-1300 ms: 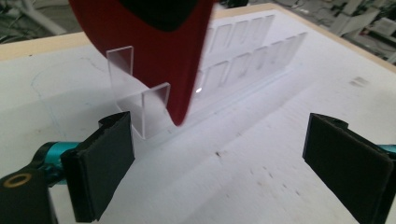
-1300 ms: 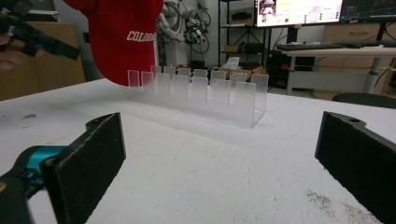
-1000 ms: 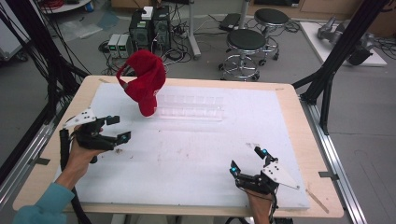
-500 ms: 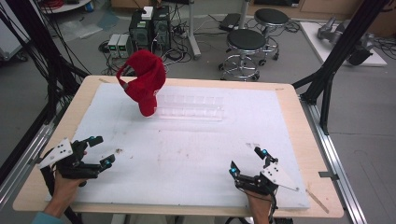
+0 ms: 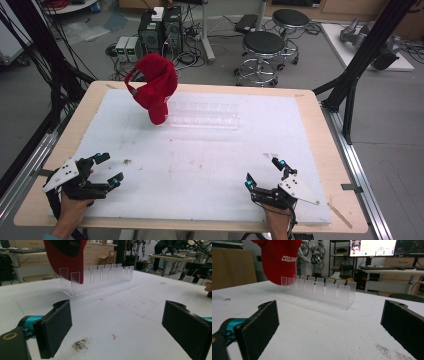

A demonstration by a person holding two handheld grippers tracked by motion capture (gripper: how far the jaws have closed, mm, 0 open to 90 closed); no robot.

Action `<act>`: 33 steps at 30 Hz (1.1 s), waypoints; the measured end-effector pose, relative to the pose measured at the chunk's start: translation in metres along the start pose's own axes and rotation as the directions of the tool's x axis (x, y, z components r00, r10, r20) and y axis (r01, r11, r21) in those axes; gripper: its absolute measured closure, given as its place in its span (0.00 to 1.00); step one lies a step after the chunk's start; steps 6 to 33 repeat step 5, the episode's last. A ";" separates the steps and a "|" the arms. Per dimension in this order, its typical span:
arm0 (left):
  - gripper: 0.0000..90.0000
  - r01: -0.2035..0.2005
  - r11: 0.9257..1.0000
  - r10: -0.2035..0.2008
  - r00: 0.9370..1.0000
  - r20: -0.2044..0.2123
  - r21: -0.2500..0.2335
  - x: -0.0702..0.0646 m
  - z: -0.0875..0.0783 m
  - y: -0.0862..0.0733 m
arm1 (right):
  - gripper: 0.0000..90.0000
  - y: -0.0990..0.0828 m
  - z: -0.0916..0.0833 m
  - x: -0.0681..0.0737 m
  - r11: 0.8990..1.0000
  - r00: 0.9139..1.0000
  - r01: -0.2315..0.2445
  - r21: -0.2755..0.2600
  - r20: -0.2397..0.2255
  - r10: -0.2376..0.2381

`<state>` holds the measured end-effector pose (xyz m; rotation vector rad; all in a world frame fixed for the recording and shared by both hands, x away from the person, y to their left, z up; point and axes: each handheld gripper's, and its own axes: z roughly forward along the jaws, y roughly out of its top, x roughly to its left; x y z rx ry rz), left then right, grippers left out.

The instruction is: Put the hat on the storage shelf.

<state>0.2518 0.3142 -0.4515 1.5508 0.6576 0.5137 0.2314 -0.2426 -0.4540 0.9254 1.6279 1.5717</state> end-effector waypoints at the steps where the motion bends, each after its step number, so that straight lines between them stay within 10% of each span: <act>1: 0.13 -0.017 1.000 0.017 1.000 -0.011 -0.018 -0.002 -0.002 -0.001 | 0.01 0.000 -0.001 0.001 1.000 1.000 -0.002 0.000 0.003 0.002; 33: 0.16 -0.008 0.999 0.007 1.000 -0.015 -0.036 -0.001 -0.003 -0.002 | 0.01 0.000 -0.001 0.000 1.000 1.000 -0.011 -0.001 0.004 0.011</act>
